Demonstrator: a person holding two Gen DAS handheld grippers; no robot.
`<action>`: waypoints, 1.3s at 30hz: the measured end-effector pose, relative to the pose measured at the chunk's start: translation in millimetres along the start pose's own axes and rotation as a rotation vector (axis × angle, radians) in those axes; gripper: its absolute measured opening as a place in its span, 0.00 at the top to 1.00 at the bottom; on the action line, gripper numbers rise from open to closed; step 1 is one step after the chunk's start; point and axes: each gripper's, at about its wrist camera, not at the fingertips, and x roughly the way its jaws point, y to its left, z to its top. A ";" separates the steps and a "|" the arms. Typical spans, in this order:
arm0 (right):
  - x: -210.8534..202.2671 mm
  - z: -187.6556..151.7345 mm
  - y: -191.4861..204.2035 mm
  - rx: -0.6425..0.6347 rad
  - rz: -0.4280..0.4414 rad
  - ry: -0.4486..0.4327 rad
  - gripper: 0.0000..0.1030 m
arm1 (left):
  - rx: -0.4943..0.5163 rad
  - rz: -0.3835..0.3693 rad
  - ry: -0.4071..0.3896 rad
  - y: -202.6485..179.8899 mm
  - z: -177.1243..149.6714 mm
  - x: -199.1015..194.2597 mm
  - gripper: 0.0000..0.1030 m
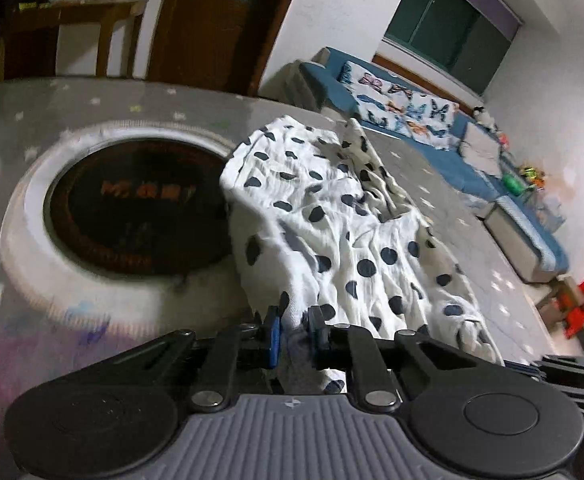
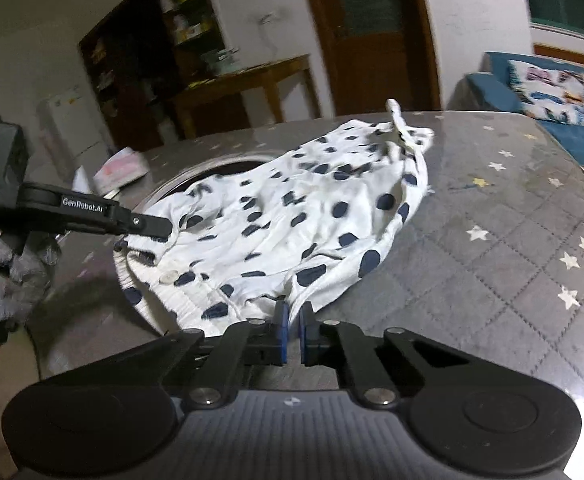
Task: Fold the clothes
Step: 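Lift the trousers with both grippers and lay them flat, legs spread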
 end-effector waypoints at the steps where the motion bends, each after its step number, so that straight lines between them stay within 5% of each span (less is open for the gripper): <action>1: -6.1 -2.3 2.3 -0.009 0.015 0.011 0.96 | -0.008 -0.014 0.014 2.0 -5.3 -6.5 0.85; 6: -30.0 -21.8 12.7 -0.026 0.078 0.102 0.95 | 0.000 -0.053 0.089 4.2 -39.3 -30.0 0.85; 11: -39.4 -22.8 8.9 -0.042 0.088 0.147 0.84 | 0.056 -0.037 0.132 5.2 -54.5 -40.0 0.76; 14: -39.3 -0.7 -0.4 -0.063 0.048 0.115 0.84 | 0.078 -0.028 0.084 5.5 -44.2 -54.2 0.63; 17: -33.8 30.3 -12.5 -0.094 -0.008 0.069 0.79 | 0.091 -0.021 0.031 5.0 -31.6 -65.9 0.61; 20: -7.5 61.7 -29.5 -0.131 -0.078 0.039 0.68 | 0.088 -0.030 -0.004 4.9 -21.2 -64.7 0.57; 34: 162.2 170.6 -106.2 -0.082 -0.231 0.053 0.68 | 0.043 -0.069 0.064 -4.0 -12.5 11.6 0.56; 37: 191.1 177.2 -112.4 -0.092 -0.251 0.084 0.72 | 0.030 -0.066 0.077 -0.1 -12.6 21.0 0.56; 39: 202.1 181.4 -114.3 -0.091 -0.255 0.104 0.93 | 0.032 -0.060 0.084 1.1 -14.6 23.8 0.56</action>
